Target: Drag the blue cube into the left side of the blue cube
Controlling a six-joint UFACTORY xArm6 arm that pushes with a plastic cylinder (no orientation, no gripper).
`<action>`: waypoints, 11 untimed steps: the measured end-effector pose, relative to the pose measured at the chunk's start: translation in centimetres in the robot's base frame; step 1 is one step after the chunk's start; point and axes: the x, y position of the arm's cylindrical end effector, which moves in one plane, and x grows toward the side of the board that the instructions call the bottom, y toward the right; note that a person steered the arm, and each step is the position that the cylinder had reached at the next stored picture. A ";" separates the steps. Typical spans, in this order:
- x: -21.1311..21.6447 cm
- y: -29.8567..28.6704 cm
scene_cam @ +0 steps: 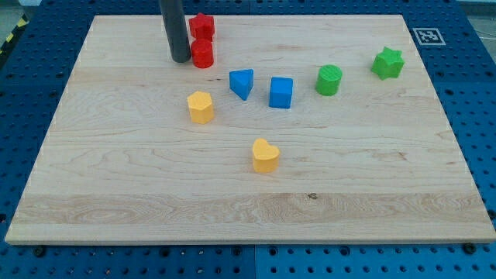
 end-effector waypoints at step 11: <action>6.9 12.2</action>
